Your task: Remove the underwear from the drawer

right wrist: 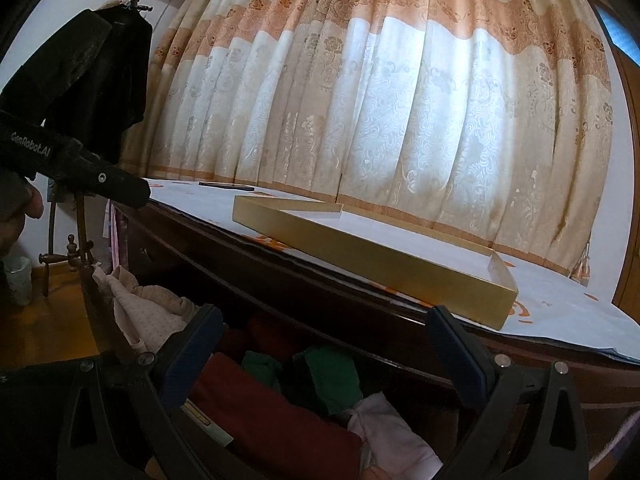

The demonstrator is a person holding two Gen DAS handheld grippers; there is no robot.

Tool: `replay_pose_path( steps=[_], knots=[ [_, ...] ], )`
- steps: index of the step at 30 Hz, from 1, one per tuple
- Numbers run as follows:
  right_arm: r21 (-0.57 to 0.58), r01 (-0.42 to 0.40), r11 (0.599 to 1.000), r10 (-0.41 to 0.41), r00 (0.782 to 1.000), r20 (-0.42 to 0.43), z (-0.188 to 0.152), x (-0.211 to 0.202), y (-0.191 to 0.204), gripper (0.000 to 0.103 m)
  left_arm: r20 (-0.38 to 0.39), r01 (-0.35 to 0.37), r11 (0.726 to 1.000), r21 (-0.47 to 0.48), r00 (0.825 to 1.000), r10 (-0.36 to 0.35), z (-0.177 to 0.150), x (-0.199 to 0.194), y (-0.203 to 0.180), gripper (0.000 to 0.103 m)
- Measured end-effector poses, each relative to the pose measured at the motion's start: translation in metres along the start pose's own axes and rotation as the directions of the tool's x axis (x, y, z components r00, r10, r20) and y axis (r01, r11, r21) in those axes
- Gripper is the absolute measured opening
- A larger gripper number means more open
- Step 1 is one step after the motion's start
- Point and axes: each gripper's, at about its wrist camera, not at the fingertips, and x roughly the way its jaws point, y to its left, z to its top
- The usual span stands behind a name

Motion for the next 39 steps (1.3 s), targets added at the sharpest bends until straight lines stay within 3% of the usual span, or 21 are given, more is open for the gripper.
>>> replay_pose_path(
  steps=[39],
  knots=[
    [0.068, -0.051, 0.996, 0.061, 0.986, -0.154, -0.001, -0.024, 0.008, 0.103, 0.019, -0.023, 0.999, -0.026, 1.000, 0.024, 0.005, -0.011, 0.017, 0.103]
  ],
)
